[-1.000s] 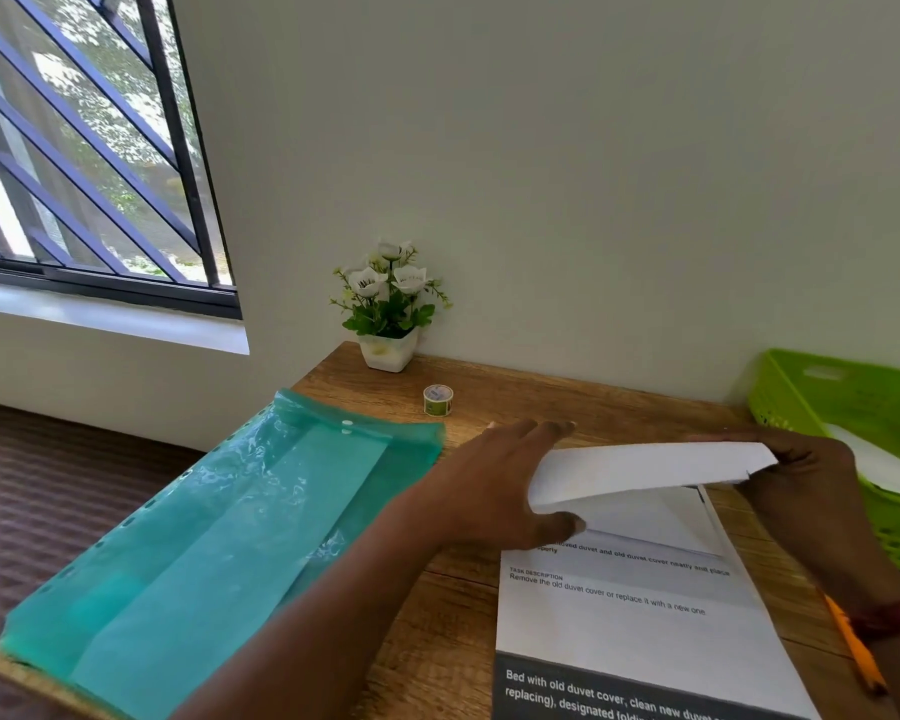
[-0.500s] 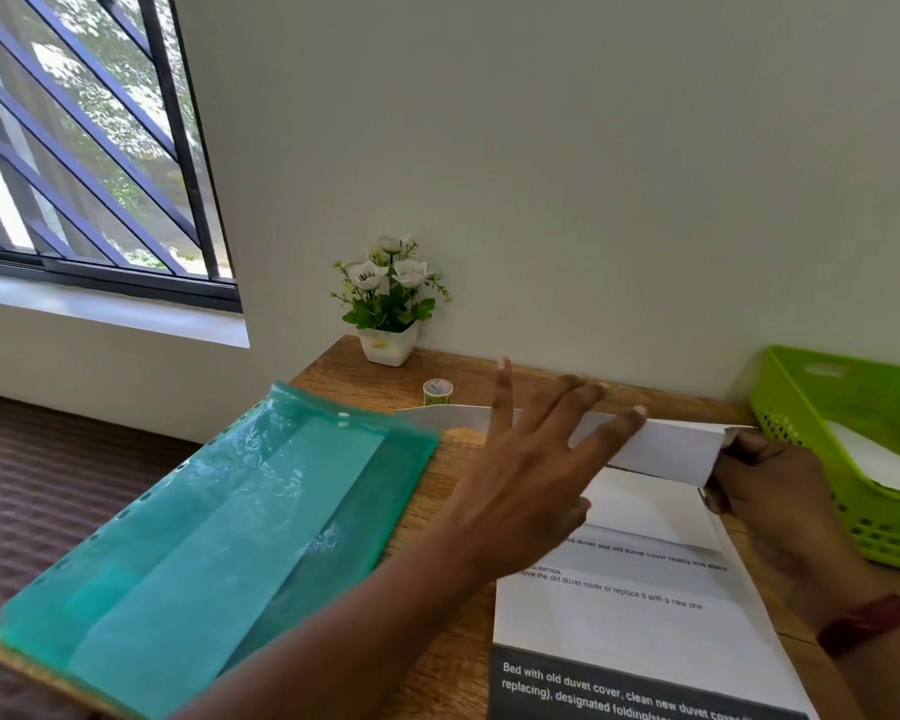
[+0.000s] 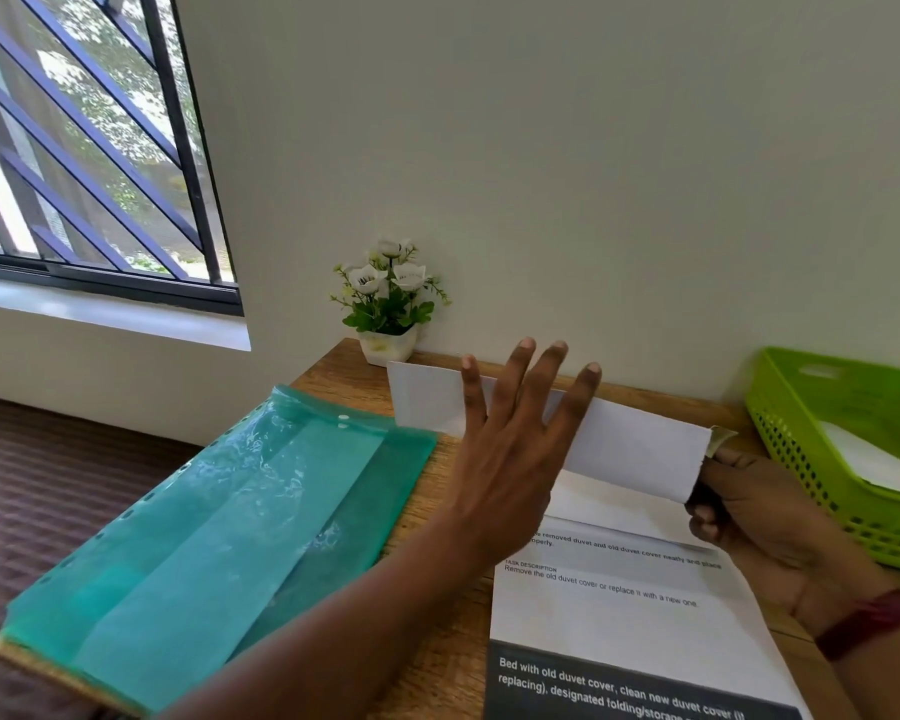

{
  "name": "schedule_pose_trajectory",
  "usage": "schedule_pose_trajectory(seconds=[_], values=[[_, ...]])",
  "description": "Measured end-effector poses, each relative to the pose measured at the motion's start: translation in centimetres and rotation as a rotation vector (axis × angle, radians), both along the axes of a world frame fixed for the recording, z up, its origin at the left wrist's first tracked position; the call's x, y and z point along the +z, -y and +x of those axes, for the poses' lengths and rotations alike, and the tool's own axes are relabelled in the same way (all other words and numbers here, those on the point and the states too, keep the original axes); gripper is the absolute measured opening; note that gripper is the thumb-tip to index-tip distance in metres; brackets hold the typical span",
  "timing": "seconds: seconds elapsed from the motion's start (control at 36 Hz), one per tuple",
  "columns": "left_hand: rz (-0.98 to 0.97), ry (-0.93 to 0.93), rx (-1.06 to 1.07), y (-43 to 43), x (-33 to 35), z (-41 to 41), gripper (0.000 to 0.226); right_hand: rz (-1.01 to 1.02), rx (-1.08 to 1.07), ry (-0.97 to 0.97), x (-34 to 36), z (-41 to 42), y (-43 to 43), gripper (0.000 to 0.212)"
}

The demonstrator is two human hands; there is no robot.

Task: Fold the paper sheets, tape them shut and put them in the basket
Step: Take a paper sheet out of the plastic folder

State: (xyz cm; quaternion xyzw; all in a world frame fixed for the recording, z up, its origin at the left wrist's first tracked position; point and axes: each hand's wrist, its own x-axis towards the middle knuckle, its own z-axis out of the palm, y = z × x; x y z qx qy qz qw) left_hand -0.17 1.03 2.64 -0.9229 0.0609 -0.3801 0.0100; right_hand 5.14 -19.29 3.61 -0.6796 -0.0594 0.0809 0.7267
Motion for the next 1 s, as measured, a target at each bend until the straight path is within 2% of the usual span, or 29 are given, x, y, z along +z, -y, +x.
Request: schedule_pose_trajectory(seconds=[0.22,0.36,0.42,0.53,0.61,0.78,0.92,1.0], values=[[-0.009,-0.002,0.024,0.3,-0.2,0.2,0.106,0.047,-0.045,0.024,0.3,-0.3,-0.5,0.028],[-0.051,0.002,0.053,-0.4,-0.3,0.5,0.109,0.133,-0.116,0.216,0.5,-0.5,-1.4,0.017],[-0.069,-0.003,0.063,-0.7,-0.3,0.7,0.11,0.112,-0.126,0.313,0.4,-0.8,-1.9,0.023],[-0.109,-0.039,0.072,-1.2,-0.5,1.0,0.114,0.014,-0.129,0.426,-0.3,-1.9,-3.1,0.052],[-0.111,-0.08,0.056,-1.2,-0.8,1.0,0.117,-0.019,-0.115,0.422,-0.9,-2.5,-3.5,0.051],[-0.078,-0.107,-0.001,-1.2,-1.0,1.0,0.117,-0.052,-0.105,0.353,-1.4,-2.1,-3.4,0.016],[-0.063,-0.119,-0.009,-1.2,-1.2,1.2,0.12,-0.062,-0.071,0.278,-1.6,-1.3,-2.7,0.019],[-0.042,-0.126,0.002,-1.3,-1.3,1.3,0.12,-0.048,-0.051,0.261,-1.6,-0.9,-2.4,0.031]])
